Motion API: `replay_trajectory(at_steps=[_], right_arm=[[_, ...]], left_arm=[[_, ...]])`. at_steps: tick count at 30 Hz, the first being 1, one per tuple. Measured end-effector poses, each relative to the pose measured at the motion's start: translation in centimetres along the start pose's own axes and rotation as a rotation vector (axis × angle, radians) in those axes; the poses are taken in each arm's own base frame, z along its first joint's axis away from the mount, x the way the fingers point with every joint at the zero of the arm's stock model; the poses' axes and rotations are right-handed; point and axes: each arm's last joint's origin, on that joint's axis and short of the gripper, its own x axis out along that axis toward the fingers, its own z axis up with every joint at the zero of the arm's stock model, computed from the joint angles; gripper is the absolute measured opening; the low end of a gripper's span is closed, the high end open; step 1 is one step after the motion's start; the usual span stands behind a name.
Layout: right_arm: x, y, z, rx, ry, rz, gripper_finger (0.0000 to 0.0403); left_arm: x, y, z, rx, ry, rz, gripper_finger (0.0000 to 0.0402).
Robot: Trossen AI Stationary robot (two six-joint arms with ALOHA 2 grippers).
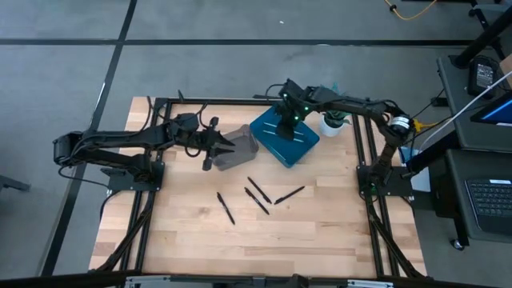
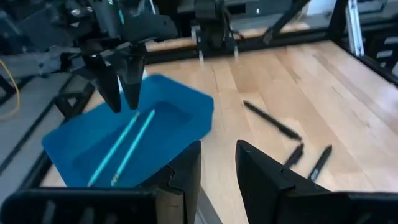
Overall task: Sort pens & pencils
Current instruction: Put the black pen into the black bin
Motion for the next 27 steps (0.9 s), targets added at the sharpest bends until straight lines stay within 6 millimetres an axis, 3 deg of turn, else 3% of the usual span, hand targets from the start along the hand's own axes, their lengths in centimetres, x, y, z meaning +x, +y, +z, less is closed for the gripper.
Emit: replay_trajectory(at_steps=[8,14,18,27], right_arm=[[-4.5,5.4,1.0,-0.148,-0.149,-0.036,0.0145],[-5.6,9.8,-0.1,-0.302,-0.265,-0.018,0.0145],[-5.4,11.1,-3.1,-0.331,-0.38,0.02,0.0145],[-5.5,13.2,-10.6,-0.346,-0.646,0.094,0.0145]], left_arm=[[-1.6,-1.5,1.3,0.003,-0.061,-0.045,0.0094],[-3.4,-4.0,2.0,0.047,-0.109,-0.082,0.0094],[-4.2,-5.5,0.3,0.025,-0.114,-0.023,0.0094],[-5.0,-8.3,-3.1,0.0,-0.216,-0.128,0.0094]])
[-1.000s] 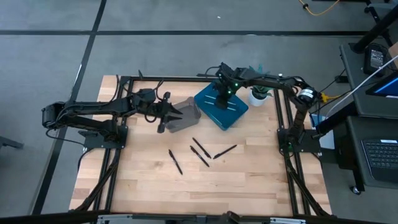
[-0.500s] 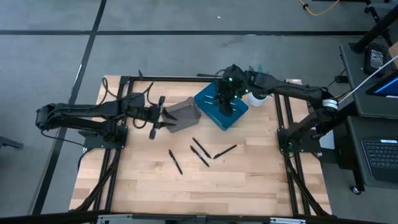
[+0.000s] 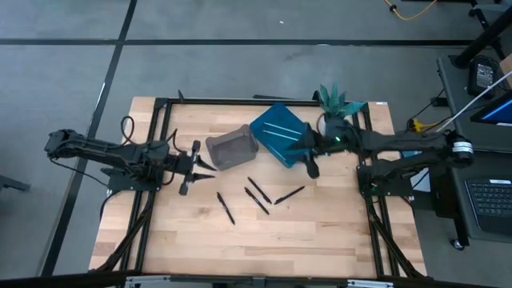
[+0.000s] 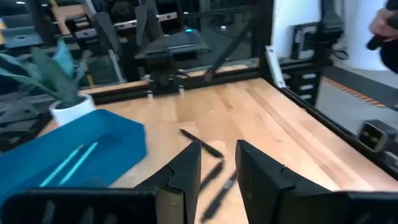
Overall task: Sort pens & pencils
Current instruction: Put the black pen into the black bin
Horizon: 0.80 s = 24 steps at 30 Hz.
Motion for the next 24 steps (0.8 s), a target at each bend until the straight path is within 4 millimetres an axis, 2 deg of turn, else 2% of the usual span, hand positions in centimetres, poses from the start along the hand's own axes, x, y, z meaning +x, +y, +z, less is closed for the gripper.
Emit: replay_trajectory(at_steps=[6,12,20,24], right_arm=[[-0.4,3.1,-3.1,-0.06,-0.161,-0.001,0.0145],[0.0,4.8,-5.7,-0.053,-0.149,0.013,0.0145],[0.3,6.3,-5.9,-0.04,-0.162,0.056,0.0145],[0.2,6.7,-5.9,-0.042,-0.162,0.074,0.0145]], left_arm=[[0.5,-1.6,-0.4,0.045,0.004,-0.1,0.0094],[1.0,-3.2,-0.9,0.061,0.034,-0.204,0.0094],[2.1,-4.1,-2.2,0.013,0.14,-0.248,0.0094],[2.8,-3.7,-2.9,-0.108,0.203,-0.157,0.0094]])
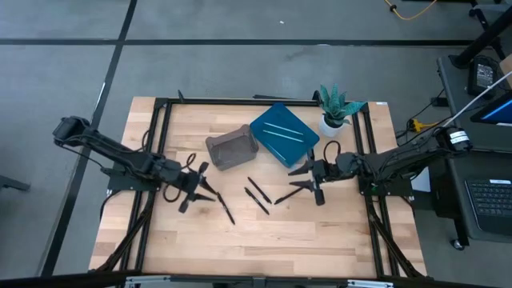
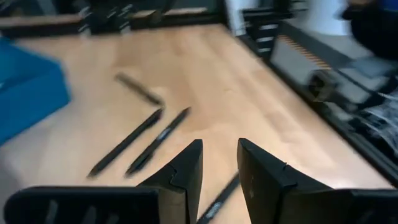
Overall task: Sort pens & pencils
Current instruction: Put the black pen into the black bin
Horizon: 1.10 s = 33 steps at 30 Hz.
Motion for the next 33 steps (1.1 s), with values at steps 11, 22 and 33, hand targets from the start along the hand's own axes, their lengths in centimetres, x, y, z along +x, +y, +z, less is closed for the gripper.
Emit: replay_trajectory(at_steps=[11,22,33], right_arm=[[0.0,0.0,0.0,-0.001,0.004,0.0,0.0145],[0.0,0.0,-0.5,-0.004,0.053,-0.002,0.0145],[0.0,0.0,-0.7,-0.005,0.072,-0.003,0.0145]], left_arm=[[3.3,0.6,2.0,-0.012,0.296,0.147,0.0094],[7.8,0.3,3.6,0.045,0.679,0.149,0.0094],[10.3,-1.7,3.6,0.104,0.784,0.08,0.0094]])
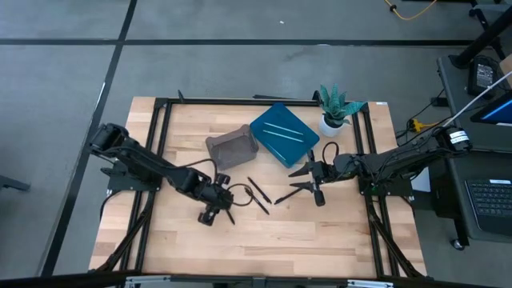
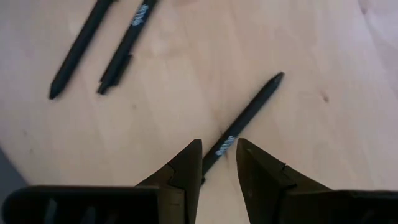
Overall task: Sort pens & pencils
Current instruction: Put the black pen into the black bin
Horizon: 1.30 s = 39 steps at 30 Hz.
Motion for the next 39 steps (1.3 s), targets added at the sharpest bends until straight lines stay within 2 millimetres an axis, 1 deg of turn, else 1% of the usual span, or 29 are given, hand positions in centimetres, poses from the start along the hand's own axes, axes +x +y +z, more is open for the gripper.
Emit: replay_trajectory(at_steps=[10,16,20,24,27,36,39], right_arm=[[0.0,0.0,0.0,-0.001,0.001,0.0,0.0145],[0.0,0.0,0.0,0.0,0.001,0.0,0.0145],[0.0,0.0,0.0,0.001,0.001,0.0,0.0145],[0.0,0.0,0.0,0.003,0.001,0.0,0.0145],[0.0,0.0,0.0,0.005,0.001,0.0,0.0145],[0.0,0.0,0.0,0.023,0.002,0.008,0.0145],[0.0,0.0,0.0,0.022,0.002,0.008,0.0145]], left_arm=[[0.6,-1.4,0.2,0.058,0.049,-0.026,0.0094],[2.3,-1.7,-0.2,0.15,0.105,-0.027,0.0094],[3.2,-1.6,-0.5,0.215,0.154,0.036,0.0094],[3.3,-1.4,-0.7,0.258,0.175,0.07,0.0094],[3.3,-1.2,-0.6,0.253,0.175,0.071,0.0094],[3.4,-1.2,-0.5,0.246,0.163,0.032,0.0094],[3.9,-1.3,-0.4,0.25,0.151,0.021,0.0094]])
